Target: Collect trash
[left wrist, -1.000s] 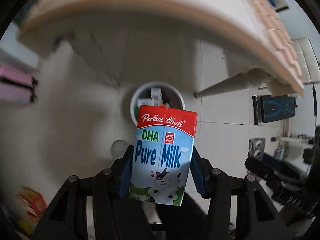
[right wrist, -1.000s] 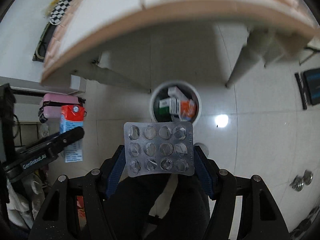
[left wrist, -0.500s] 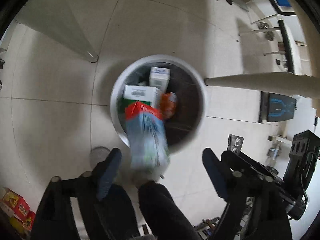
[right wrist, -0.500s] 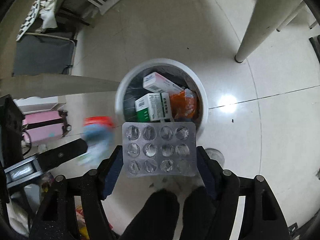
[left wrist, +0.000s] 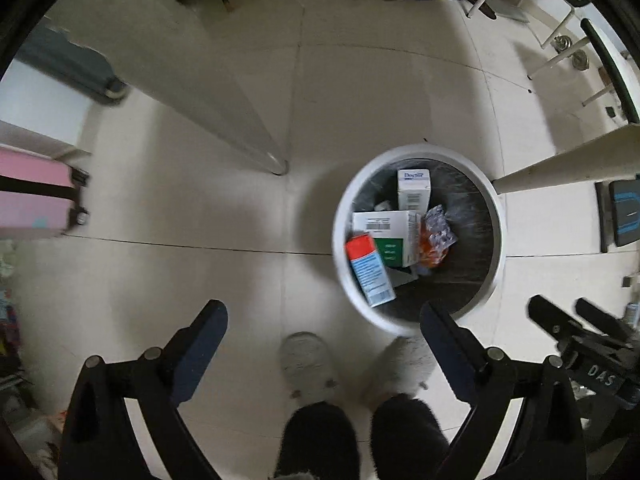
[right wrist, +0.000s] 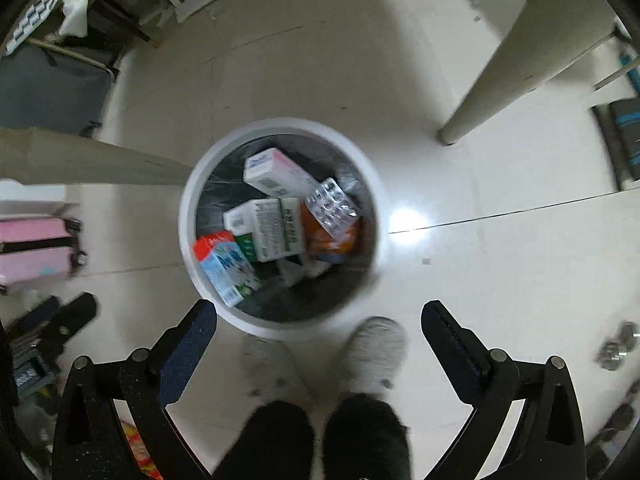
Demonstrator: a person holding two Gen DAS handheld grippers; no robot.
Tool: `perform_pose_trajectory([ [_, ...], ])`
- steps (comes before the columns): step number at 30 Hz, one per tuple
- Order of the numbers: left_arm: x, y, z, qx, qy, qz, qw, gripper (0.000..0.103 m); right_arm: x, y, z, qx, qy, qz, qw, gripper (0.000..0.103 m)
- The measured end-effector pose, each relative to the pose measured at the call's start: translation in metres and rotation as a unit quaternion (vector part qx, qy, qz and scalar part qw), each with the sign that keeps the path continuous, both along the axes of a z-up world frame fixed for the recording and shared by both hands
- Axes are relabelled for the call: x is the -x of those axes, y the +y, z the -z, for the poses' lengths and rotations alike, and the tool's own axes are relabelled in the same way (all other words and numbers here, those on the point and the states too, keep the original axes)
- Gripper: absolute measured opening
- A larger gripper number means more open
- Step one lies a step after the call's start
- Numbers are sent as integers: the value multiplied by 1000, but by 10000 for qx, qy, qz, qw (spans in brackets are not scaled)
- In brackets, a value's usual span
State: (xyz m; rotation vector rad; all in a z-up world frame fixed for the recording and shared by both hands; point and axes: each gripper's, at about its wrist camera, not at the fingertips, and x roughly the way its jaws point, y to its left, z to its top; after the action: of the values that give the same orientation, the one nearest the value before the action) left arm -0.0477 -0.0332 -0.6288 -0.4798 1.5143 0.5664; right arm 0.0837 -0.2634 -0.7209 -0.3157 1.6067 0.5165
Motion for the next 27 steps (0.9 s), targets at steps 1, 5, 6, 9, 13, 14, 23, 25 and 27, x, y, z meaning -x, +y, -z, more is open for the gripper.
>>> perform_pose_trajectory([
  [1, 4, -3, -15, -72, 25, 28, 10000, 98, 2, -1, -12, 60, -82, -23, 9999, 103],
  [5, 12, -8, -59, -55, 55, -20, 10000, 98, 8, -10, -69, 184, -277, -116, 9994, 103],
  [6, 14, -10, -74, -44, 70, -23, 10000, 98, 9, -12, -84, 192, -295, -129, 9993, 103],
  [9, 20, -19, -122, -36, 74, 57, 9999, 98, 14, -18, -141, 164, -280, -157, 9993, 103],
  [13, 24, -29, -184, -9, 38, 159, 9999, 98, 18, -29, -219, 61, -293, -201, 9994, 103],
  [14, 26, -30, -198, 8, -11, 161, 9999, 98, 18, -30, -235, 39, -305, -217, 9993, 103],
  [23, 34, -39, -338, 102, -573, 96, 9983, 98, 29, -51, -406, -396, -239, -382, 9982, 103],
  [25, 37, -39, -369, 148, -722, 112, 9972, 98, 30, -56, -438, -534, -179, -403, 9976, 103],
  [27, 39, -40, -393, 204, -873, 136, 9959, 98, 30, -63, -476, -718, -127, -432, 9964, 103],
])
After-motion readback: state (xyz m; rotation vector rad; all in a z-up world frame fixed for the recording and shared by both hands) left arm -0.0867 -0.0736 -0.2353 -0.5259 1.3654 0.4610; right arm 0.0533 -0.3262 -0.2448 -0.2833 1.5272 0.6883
